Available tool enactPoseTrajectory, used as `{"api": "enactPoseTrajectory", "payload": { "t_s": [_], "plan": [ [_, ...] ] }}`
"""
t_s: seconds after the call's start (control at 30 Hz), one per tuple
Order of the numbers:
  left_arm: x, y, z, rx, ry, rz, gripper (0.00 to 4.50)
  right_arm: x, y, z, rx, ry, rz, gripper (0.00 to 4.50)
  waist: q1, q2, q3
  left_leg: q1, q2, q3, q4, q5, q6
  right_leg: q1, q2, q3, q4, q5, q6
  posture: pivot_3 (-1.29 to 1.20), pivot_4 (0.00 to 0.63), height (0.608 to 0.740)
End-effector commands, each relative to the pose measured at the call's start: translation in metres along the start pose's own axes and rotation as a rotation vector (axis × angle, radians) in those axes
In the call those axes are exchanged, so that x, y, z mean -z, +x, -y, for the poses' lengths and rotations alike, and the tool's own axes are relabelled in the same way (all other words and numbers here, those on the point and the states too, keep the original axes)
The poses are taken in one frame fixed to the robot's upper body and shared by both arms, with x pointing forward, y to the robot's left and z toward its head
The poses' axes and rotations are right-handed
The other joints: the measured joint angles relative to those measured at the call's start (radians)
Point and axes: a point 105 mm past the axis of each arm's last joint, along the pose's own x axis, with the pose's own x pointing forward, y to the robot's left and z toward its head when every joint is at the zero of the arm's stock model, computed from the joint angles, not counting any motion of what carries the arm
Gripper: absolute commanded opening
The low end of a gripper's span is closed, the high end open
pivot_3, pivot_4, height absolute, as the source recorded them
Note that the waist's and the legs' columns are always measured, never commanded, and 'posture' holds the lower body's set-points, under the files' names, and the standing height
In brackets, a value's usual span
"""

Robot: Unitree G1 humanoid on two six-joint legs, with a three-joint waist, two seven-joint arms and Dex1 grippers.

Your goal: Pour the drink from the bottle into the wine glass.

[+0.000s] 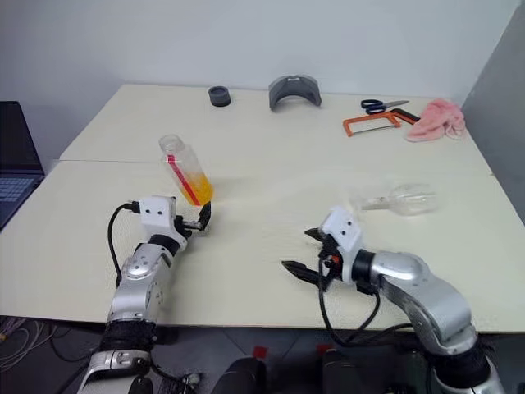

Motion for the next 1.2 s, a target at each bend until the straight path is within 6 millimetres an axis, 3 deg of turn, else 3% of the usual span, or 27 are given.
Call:
{"api": "enactPoseTrajectory", "payload": {
  "t_s": [0.03, 0.2, 0.33, 0.63, 0.8, 1.2],
  "plan": [
    [-0.017, -0.009, 0.035, 0.158, -0.017, 0.068, 4.49, 0.002, -0.018, 0.004, 0.079, 0.166, 0.055, 4.50, 0.001, 0.000, 0.000, 0.000, 0.000, 0.000, 0.000, 0.000, 0.000, 0.000, 0.000, 0.000, -0.001, 0.000, 0.000, 0.00, 0.150, 0.740],
    [-0.023, -0.019, 0.069, 0.364, -0.030, 0.106, 4.49, 0.012, -0.031, 0.036, 0.289, 0.473, 0.178, 4.50, -0.002, 0.000, 0.000, 0.002, 0.000, 0.002, 0.000, 0.000, 0.000, 0.001, 0.001, 0.001, 0.001, 0.000, 0.000, 0.00, 0.150, 0.740],
    [-0.039, -0.027, 0.095, 0.633, -0.070, 0.140, 4.49, 0.011, -0.040, 0.077, 0.491, 0.675, 0.317, 4.50, -0.005, 0.001, 0.000, 0.005, -0.001, 0.004, -0.001, 0.000, 0.000, 0.001, 0.004, 0.003, 0.002, 0.000, 0.000, 0.00, 0.150, 0.740],
    [-0.051, -0.044, 0.111, 1.096, -0.008, 0.054, 4.49, -0.002, -0.034, 0.133, 0.649, 1.017, 0.548, 4.50, -0.008, 0.003, -0.001, 0.004, -0.001, 0.007, -0.001, 0.000, 0.000, 0.001, 0.005, 0.002, 0.002, 0.000, 0.000, 0.00, 0.150, 0.740],
    [-0.049, -0.047, 0.112, 1.180, 0.037, 0.030, 4.49, -0.010, -0.031, 0.148, 0.658, 1.111, 0.627, 4.50, -0.016, 0.005, -0.001, 0.004, -0.001, 0.008, -0.002, 0.000, 0.000, 0.001, 0.005, 0.002, 0.002, 0.000, -0.001, 0.00, 0.150, 0.740],
    [-0.044, -0.040, 0.110, 1.182, 0.054, 0.036, 4.49, -0.003, -0.020, 0.166, 0.697, 1.189, 0.671, 4.50, -0.021, 0.005, -0.001, 0.004, 0.000, 0.008, -0.002, 0.000, 0.000, 0.001, 0.005, 0.002, 0.002, 0.000, -0.001, 0.00, 0.150, 0.740]
  ]
}}
